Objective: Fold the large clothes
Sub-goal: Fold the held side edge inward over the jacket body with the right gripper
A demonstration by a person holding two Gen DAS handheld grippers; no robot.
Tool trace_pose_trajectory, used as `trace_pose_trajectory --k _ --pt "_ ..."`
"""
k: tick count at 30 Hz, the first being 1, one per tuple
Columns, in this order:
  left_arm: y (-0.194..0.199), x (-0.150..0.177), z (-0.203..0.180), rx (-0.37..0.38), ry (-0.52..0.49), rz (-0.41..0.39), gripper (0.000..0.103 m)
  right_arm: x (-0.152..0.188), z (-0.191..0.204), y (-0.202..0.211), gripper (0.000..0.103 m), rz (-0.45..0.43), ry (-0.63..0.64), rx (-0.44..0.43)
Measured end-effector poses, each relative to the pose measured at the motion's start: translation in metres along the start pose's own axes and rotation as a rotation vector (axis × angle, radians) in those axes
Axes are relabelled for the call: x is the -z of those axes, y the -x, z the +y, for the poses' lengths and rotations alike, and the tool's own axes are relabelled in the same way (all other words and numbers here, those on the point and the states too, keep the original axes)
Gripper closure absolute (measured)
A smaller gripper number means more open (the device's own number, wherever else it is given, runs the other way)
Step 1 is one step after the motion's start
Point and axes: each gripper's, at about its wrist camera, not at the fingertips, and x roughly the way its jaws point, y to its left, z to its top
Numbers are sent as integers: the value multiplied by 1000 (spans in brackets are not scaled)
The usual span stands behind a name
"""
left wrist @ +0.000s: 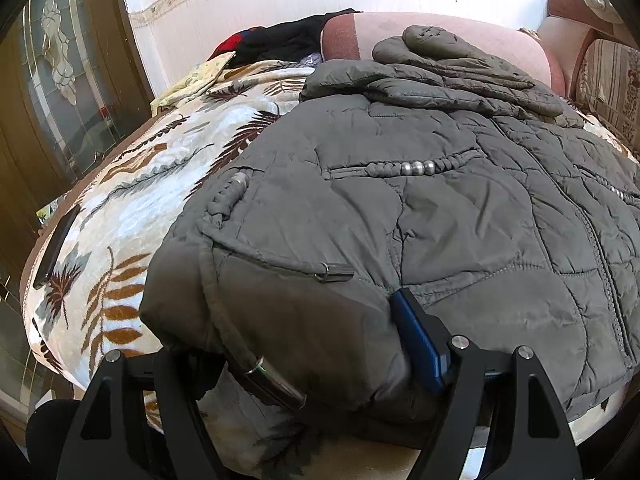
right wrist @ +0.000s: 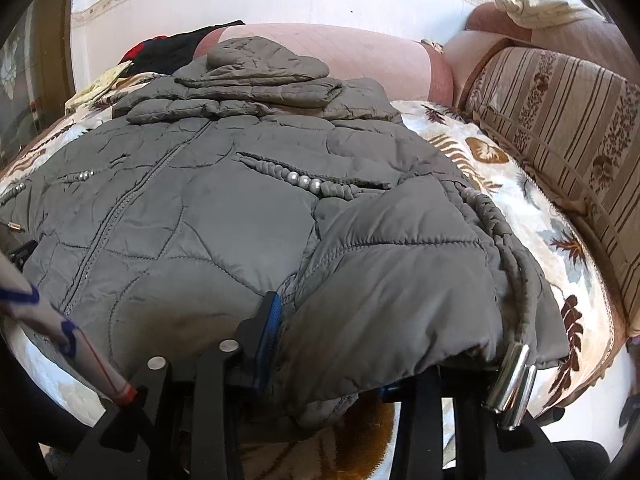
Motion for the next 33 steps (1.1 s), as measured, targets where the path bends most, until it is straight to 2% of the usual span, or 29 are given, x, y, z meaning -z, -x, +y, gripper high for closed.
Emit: trace_pose_trajectory --k 4,21,33 --pt "1 0 0 6 -5 -3 29 0 5 2 69 -13 32 23" --pt "4 1 -7 6 -40 -25 40 0 12 2 69 -18 58 51" --pt "5 1 -8 3 -47 -31 42 1 17 4 70 -26 83 75"
